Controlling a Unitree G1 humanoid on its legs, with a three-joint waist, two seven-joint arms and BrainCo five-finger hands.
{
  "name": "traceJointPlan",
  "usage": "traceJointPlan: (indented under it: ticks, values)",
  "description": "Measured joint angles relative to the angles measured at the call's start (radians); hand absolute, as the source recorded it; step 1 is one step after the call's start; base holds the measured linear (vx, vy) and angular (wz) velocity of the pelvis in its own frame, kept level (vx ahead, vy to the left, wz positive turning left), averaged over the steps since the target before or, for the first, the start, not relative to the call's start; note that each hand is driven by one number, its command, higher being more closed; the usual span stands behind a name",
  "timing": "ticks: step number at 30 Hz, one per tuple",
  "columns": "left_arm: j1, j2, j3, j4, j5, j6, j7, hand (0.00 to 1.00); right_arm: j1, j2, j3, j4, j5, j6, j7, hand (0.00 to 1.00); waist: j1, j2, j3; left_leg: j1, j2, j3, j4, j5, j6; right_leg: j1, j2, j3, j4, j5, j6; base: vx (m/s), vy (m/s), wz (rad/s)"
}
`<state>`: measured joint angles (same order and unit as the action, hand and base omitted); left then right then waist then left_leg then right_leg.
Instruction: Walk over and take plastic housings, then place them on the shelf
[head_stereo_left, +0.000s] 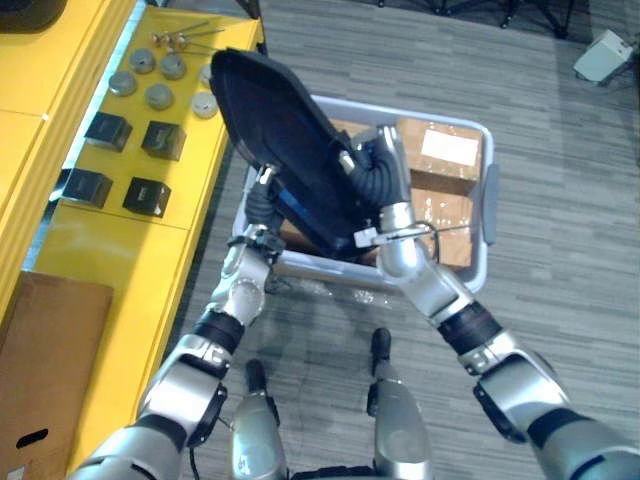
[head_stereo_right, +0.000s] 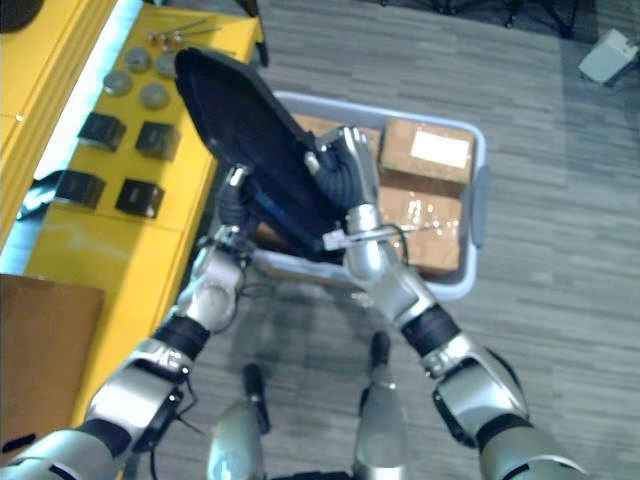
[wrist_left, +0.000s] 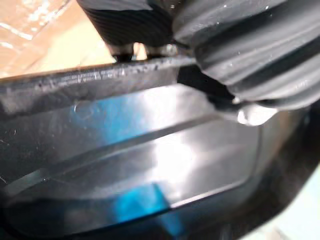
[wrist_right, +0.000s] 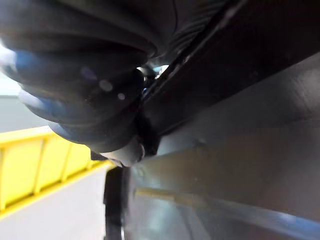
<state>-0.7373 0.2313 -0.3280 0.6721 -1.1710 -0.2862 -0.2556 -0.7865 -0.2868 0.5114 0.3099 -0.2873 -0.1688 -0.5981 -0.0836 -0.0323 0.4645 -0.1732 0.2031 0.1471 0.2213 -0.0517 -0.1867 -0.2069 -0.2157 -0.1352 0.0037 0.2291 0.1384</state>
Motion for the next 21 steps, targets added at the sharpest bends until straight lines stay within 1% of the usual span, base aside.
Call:
traceJointPlan:
  ticks: [5, 10, 11, 14, 17, 19, 21]
  values:
    - [0.003, -0.001, -0.011, 0.0, 0.005, -0.043, -0.003, 1.0, 0.003, -0.003, 0.0, -0.017, 0.0, -0.001, 0.005, 1.0, -0.009, 0.0, 0.0, 0.0, 0.0, 0.0, 0.0, 0.0, 0.0, 0.0, 0.0, 0.0, -0.001, 0.001, 0.001, -0.01, 0.039, 0.0]
    - [0.009, -0.002, -0.022, -0.002, 0.005, -0.059, -0.002, 1.0, 0.018, -0.005, -0.001, -0.026, 0.0, -0.003, -0.001, 1.0, -0.008, 0.003, -0.002, 0.0, 0.0, -0.001, 0.0, 0.0, 0.0, 0.003, 0.0, 0.0, -0.001, 0.001, 0.001, -0.01, 0.029, 0.01]
    - [0.017, -0.003, -0.029, -0.003, 0.005, -0.063, 0.0, 1.0, 0.029, -0.005, 0.0, -0.028, -0.001, -0.003, -0.007, 0.0, -0.008, 0.007, -0.003, 0.003, 0.0, -0.002, 0.0, 0.0, 0.001, 0.007, 0.0, -0.001, -0.002, 0.001, 0.001, -0.01, 0.046, 0.04]
    - [0.052, -0.016, -0.033, -0.009, 0.009, -0.065, 0.007, 1.0, 0.065, -0.003, 0.004, -0.035, -0.001, -0.004, -0.007, 0.0, -0.007, 0.012, -0.006, 0.031, 0.0, -0.002, 0.001, -0.009, 0.0, 0.041, 0.001, -0.002, -0.015, 0.002, 0.003, -0.01, 0.042, 0.01]
    - [0.073, -0.022, -0.033, -0.029, 0.01, -0.086, 0.01, 1.0, 0.088, -0.002, 0.003, -0.066, 0.001, -0.005, -0.007, 0.0, -0.006, 0.013, -0.007, 0.033, 0.0, -0.002, 0.021, -0.021, 0.003, 0.054, 0.0, -0.003, -0.019, 0.002, 0.003, -0.03, 0.04, -0.02]
    - [0.078, -0.023, -0.033, -0.032, 0.012, -0.086, 0.013, 1.0, 0.098, 0.001, 0.0, -0.067, 0.011, -0.005, -0.006, 0.0, -0.004, 0.013, -0.007, 0.036, 0.0, -0.003, 0.032, -0.027, 0.004, 0.062, 0.0, -0.003, -0.02, 0.001, 0.003, -0.04, 0.034, 0.0]
    - [0.107, -0.026, -0.033, -0.065, 0.02, -0.089, 0.032, 1.0, 0.117, 0.004, -0.004, -0.088, 0.03, -0.002, 0.006, 0.0, -0.002, 0.013, -0.007, 0.048, 0.0, -0.002, 0.033, -0.031, 0.004, 0.074, -0.001, -0.003, -0.021, 0.001, 0.003, -0.01, 0.016, 0.0]
